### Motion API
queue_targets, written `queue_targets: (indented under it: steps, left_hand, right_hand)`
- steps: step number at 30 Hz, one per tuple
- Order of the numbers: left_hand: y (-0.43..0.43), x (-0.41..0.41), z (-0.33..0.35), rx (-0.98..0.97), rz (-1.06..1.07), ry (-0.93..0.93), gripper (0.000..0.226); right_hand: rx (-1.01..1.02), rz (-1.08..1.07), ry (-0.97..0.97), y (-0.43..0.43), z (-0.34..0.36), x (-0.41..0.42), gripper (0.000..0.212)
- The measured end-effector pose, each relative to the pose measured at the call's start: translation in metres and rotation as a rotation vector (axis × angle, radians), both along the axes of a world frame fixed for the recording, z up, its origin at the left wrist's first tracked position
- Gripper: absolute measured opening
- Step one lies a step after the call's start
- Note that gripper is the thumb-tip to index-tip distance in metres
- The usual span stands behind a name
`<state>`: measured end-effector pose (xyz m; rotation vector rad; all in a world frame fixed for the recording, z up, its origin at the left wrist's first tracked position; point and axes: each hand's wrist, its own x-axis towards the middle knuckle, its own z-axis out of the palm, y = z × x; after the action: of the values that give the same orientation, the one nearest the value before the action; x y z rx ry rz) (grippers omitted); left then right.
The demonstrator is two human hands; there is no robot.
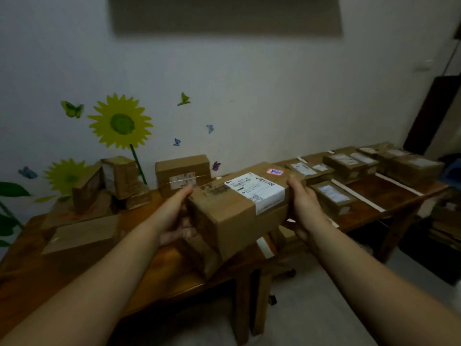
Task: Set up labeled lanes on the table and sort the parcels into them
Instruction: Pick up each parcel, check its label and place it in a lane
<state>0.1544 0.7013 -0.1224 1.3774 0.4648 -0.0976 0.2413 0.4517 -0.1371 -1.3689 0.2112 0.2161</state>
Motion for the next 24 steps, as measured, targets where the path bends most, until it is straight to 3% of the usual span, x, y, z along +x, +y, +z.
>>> queue_targets:
  steps: [2, 6, 11, 16, 24]
  left_hand:
    - [-0.037, 0.023, -0.004, 0.015, 0.09, -0.03, 0.047]
    - [-0.108, 0.062, -0.007, 0.03, 0.122, -0.076, 0.024]
    - [-0.164, 0.097, -0.017, 0.064, -0.027, -0.013, 0.045]
    - [-0.195, 0.147, -0.04, 0.132, -0.018, 0.027, 0.074]
    - [-0.259, 0.264, -0.071, 0.137, -0.125, 0.026, 0.06]
  right_hand:
    - [-0.007, -0.002, 0.016, -0.032, -0.002, 0.015, 0.085]
    - [-0.029, -0.024, 0.008, -0.095, -0.006, 0.038, 0.071]
    - [-0.269, 0.015, -0.05, -0.157, -0.024, 0.047, 0.071]
    - [-0.261, 0.01, -0.085, -0.193, -0.051, 0.072, 0.06]
    - [-0.352, -0.181, -0.085, -0.243, -0.083, 0.163, 0.053]
